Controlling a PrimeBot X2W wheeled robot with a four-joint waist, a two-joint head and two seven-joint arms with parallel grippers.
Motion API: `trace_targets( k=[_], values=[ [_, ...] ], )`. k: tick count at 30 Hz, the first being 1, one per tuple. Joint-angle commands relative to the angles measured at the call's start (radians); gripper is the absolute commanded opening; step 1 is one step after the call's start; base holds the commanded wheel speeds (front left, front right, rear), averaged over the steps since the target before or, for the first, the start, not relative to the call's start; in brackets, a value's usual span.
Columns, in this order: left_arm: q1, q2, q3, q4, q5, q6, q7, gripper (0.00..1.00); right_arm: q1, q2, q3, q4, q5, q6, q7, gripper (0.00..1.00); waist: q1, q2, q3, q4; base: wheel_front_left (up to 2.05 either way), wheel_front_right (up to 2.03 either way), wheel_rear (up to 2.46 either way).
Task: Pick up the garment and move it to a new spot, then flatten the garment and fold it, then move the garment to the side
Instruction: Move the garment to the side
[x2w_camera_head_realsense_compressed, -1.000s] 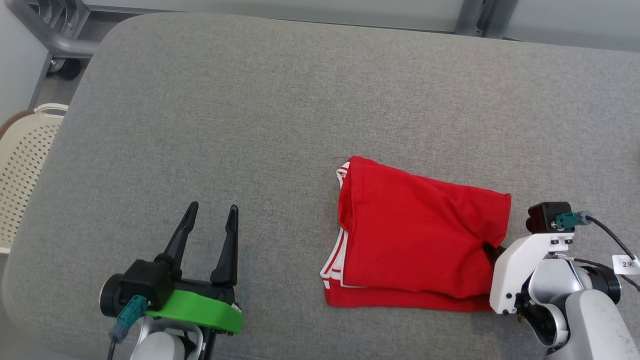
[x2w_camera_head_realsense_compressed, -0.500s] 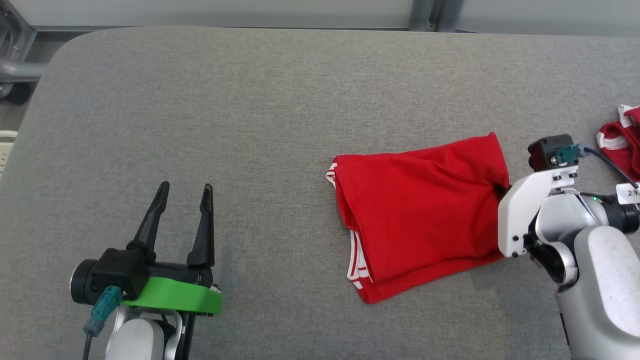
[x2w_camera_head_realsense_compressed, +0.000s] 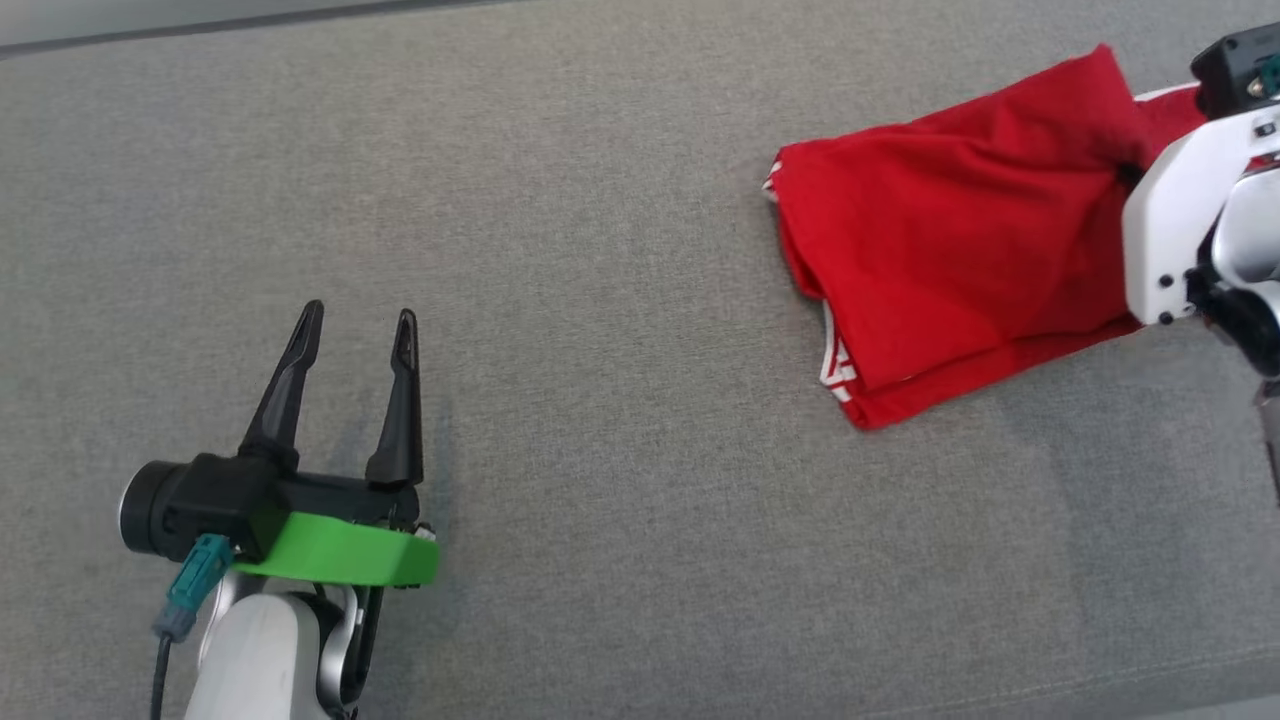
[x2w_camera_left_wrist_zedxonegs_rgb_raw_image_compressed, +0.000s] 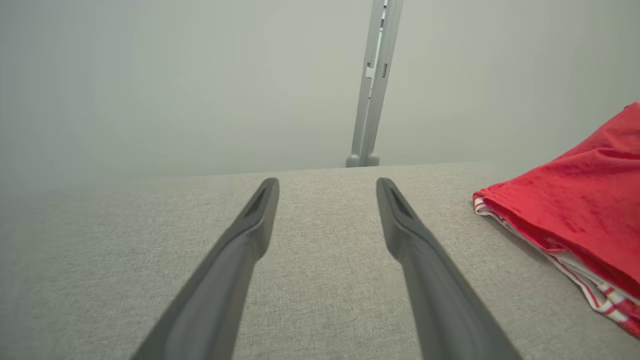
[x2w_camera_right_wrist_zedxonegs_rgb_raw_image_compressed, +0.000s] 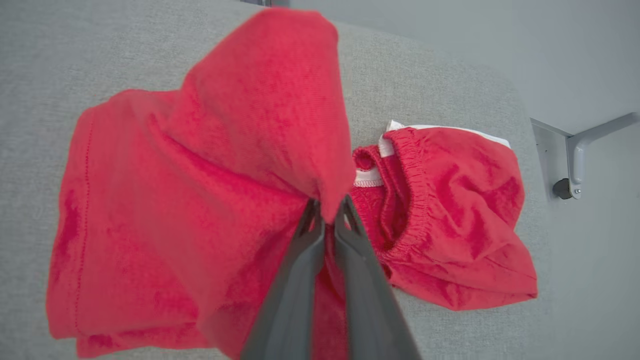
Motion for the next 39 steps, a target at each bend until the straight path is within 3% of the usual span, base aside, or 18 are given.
trace_targets(
  k=[1,11,21,24,31,32,33,34,39],
  values=[
    [-0.024,0.014,-0.011,0.001,0.002,-0.003,-0.002,1.00,-0.030,-0.040,0.003,-0.013,0.010,-0.002,0.016,0.00,-0.0001,0.0000,0.067,-0.067,0.00,0.00,0.00],
    [-0.076,0.036,-0.041,0.000,-0.003,-0.003,-0.002,1.00,-0.152,-0.206,0.024,-0.019,0.049,-0.002,0.062,0.00,-0.0001,0.0000,0.152,-0.101,0.00,0.00,0.00],
    [-0.109,0.055,-0.075,0.011,-0.020,-0.003,-0.002,1.00,-0.200,-0.422,0.017,0.010,0.061,-0.002,0.079,0.00,-0.0001,0.0000,0.200,-0.058,0.00,0.00,0.00],
    [-0.110,0.059,-0.077,0.008,-0.020,-0.003,-0.002,1.00,-0.177,-0.497,0.019,0.032,0.061,-0.002,0.032,0.00,-0.0001,0.0000,0.220,-0.046,0.00,0.00,0.00],
    [-0.133,0.066,-0.097,0.002,-0.012,-0.003,-0.002,1.00,-0.144,-0.504,-0.007,0.138,0.029,-0.002,-0.048,0.00,-0.0001,0.0000,0.257,-0.012,0.00,0.00,0.00],
    [-0.137,0.065,-0.102,0.000,-0.011,-0.003,-0.002,1.00,-0.141,-0.506,-0.015,0.149,0.011,-0.002,-0.075,0.03,-0.0001,0.0000,0.263,-0.005,0.00,0.00,0.00],
    [-0.141,0.066,-0.105,0.000,-0.009,-0.003,-0.002,1.00,-0.136,-0.509,-0.012,0.157,-0.008,-0.002,-0.105,0.47,-0.0001,0.0000,0.267,0.001,0.00,0.00,0.00],
    [-0.144,0.068,-0.107,-0.002,-0.006,-0.003,-0.002,1.00,-0.133,-0.507,-0.017,0.173,-0.022,-0.002,-0.127,1.00,-0.0001,0.0000,0.270,0.006,0.00,0.00,0.00],
    [-0.145,0.082,-0.125,-0.037,0.002,-0.003,-0.002,1.00,-0.119,-0.502,-0.021,0.241,-0.070,-0.002,-0.172,1.00,-0.0001,0.0000,0.270,0.022,0.00,0.00,0.00]
  ],
)
